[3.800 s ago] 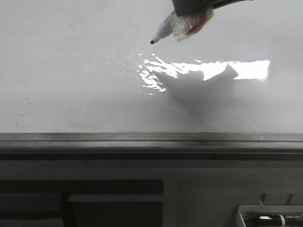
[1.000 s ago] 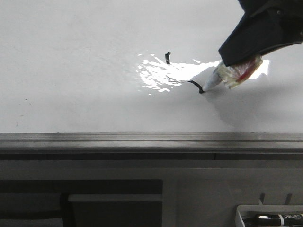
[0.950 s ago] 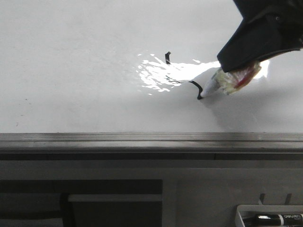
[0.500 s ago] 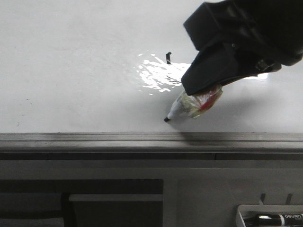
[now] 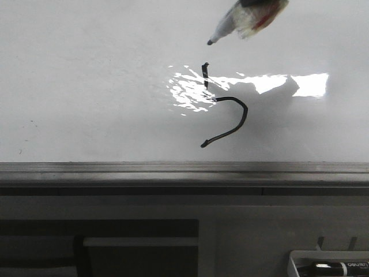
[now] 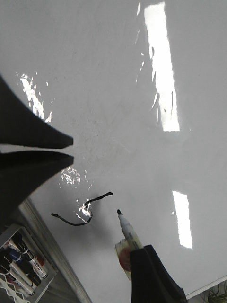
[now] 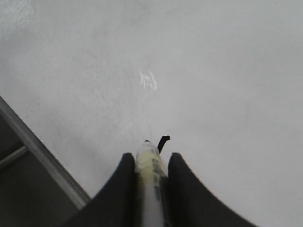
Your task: Write number 5 on whiteboard
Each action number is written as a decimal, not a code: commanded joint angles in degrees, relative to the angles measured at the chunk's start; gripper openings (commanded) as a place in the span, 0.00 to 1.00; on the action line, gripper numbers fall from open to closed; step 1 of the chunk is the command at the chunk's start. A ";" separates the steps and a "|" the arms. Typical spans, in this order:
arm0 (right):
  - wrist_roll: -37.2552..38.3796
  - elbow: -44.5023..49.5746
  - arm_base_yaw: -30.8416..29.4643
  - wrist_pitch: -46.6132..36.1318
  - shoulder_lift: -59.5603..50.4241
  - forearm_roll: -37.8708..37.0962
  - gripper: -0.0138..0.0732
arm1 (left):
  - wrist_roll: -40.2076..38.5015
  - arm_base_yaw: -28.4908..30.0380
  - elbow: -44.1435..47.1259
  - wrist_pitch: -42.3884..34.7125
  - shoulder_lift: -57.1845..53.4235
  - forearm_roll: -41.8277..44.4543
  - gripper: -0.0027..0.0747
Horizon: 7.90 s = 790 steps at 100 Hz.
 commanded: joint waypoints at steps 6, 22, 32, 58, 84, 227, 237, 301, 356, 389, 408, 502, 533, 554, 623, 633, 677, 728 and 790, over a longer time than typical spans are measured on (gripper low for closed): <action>-0.69 -1.99 -0.40 -7.84 1.92 -0.67 0.11 | -0.62 0.17 -1.70 -3.09 0.56 -1.09 0.01; -0.69 -1.99 -2.61 -7.19 3.46 -0.67 0.11 | -0.62 0.17 -1.70 -3.06 0.56 -1.27 0.01; -0.69 -1.99 -4.24 -6.69 3.46 -0.67 0.11 | -0.62 0.17 -1.70 -2.97 0.56 -2.90 0.01; -0.69 -1.99 -4.38 -4.68 3.61 -0.54 0.11 | -0.62 0.17 -1.70 -2.97 0.56 -3.73 0.01; -0.69 -1.99 -4.28 -4.95 3.61 -0.14 0.11 | -0.62 0.17 -1.70 -2.97 0.56 -3.73 0.01; -0.69 -1.99 -13.16 3.87 0.15 -0.23 0.11 | -0.62 0.17 -1.70 -2.97 0.56 -3.73 0.01; -0.69 -1.99 -13.18 4.14 0.10 -0.38 0.11 | -0.62 0.17 -1.70 -2.97 0.56 -3.73 0.01; -1.57 -2.00 -0.94 8.50 -18.21 -3.14 0.11 | 0.08 0.05 -10.16 9.40 5.91 5.73 0.48; -17.98 -2.00 21.92 3.57 -8.63 -1.30 0.08 | 30.61 -1.45 -32.15 41.52 32.86 -5.75 0.49; -17.98 -2.00 25.83 0.62 -8.38 1.06 0.08 | 31.04 -11.54 -32.79 34.12 36.99 -5.93 0.48; -17.98 -2.00 26.70 -0.14 -8.38 2.35 0.08 | 30.92 -12.59 -32.79 31.43 37.87 -5.93 0.43; -17.98 -2.00 27.65 2.15 -7.56 2.59 0.08 | 30.92 -12.59 -32.79 33.09 39.27 -2.35 0.01; -17.98 -1.74 27.65 2.78 -3.73 2.59 0.21 | 30.92 -12.59 -32.79 32.99 44.08 -0.34 0.01; -17.98 -1.85 27.16 1.21 -4.27 2.38 0.61 | 30.92 -12.59 -32.79 33.18 44.08 -0.34 0.01; -17.20 -1.95 13.28 -0.16 -22.26 2.74 0.41 | 0.32 -10.79 -32.79 16.26 45.39 6.57 0.01; -17.10 -1.95 11.56 3.38 -22.62 2.74 0.12 | -12.63 -10.71 -32.79 12.67 46.96 15.69 0.01; -16.86 -1.34 9.78 8.97 -22.62 2.74 0.09 | -50.58 -10.71 -32.79 3.40 52.13 42.98 0.01; -16.31 -1.25 9.78 10.20 -22.62 2.74 0.09 | -53.10 -10.71 -32.79 0.76 58.53 42.55 0.01; -16.22 -1.25 9.78 10.98 -22.62 2.74 0.09 | -53.10 -10.71 -32.79 0.97 59.03 40.00 0.42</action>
